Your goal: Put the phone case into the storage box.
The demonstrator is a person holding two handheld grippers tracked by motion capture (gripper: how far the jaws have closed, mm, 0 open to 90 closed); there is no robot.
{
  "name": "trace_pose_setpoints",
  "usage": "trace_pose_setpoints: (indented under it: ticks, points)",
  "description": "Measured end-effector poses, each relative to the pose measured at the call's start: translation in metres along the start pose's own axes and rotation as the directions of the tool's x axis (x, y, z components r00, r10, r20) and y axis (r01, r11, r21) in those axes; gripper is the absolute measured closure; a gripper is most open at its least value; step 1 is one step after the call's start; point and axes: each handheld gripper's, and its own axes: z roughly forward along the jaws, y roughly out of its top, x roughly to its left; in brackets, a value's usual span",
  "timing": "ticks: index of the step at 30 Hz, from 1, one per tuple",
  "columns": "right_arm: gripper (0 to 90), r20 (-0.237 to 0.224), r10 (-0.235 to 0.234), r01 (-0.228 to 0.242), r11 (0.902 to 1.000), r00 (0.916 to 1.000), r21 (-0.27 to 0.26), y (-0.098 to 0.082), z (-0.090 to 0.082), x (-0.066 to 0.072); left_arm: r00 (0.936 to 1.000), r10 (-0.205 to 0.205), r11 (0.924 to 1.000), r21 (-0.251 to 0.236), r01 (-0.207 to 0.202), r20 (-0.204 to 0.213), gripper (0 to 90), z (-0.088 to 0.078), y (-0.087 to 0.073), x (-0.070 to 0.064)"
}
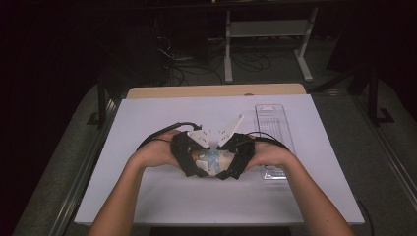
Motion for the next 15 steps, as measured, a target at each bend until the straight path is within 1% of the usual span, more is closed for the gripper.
trace_pose_setpoints:
  ticks: [2, 4, 7, 11, 12, 13, 14, 15]
  points:
    - [0.8, -0.004, 0.007, -0.007, 1.0, 1.0, 0.007, 0.0002, 0.0012, 0.0008, 1.0, 0.001, 1.0, -0.001, -0.001, 0.0, 11.7, -0.0001, 0.0001, -0.0002]
    - [0.8, -0.006, -0.006, 0.006, 0.9999, 1.0, 0.013, 0.0006, 0.0018, 0.0008, 1.0, 0.007, 1.0, -0.005, -0.007, 0.0, 11.7, 0.0, 0.0005, -0.0002]
    - [1.1, -0.012, -0.009, 0.009, 0.9998, 0.9999, 0.018, 0.0012, 0.0023, 0.0018, 1.0, 0.01, 0.9999, -0.005, -0.01, 0.0, 11.7, -0.0004, 0.0006, -0.0001]
    - [1.4, -0.005, -0.011, 0.011, 0.9996, 0.9999, 0.026, 0.0015, 0.0021, 0.0023, 0.9999, 0.011, 0.9999, -0.003, -0.011, -0.001, 11.7, -0.001, 0.0005, 0.0002]
    - [3.5, 0.0, -0.011, 0.011, 0.9996, 0.9999, 0.027, 0.0014, 0.0017, 0.0019, 1.0, 0.001, 1.0, -0.003, -0.001, 0.001, 11.7, -0.001, 0.0004, -0.0004]
    - [6.4, 0.003, -0.009, 0.009, 0.9997, 0.9999, 0.023, 0.0012, 0.0011, 0.0017, 1.0, 0.004, 1.0, -0.004, -0.004, 0.001, 11.7, -0.0009, 0.0004, -0.0004]
    - [6.5, 0.012, -0.002, 0.002, 0.9998, 0.9999, 0.021, 0.0012, 0.0005, 0.0013, 1.0, 0.003, 1.0, -0.002, -0.003, 0.0, 11.7, -0.0012, 0.0004, -0.0002]
    - [6.5, 0.007, -0.001, 0.001, 0.9998, 1.0, 0.019, 0.0011, 0.0002, 0.001, 1.0, 0.003, 1.0, -0.002, -0.003, 0.001, 11.7, -0.0012, 0.0003, 0.0]
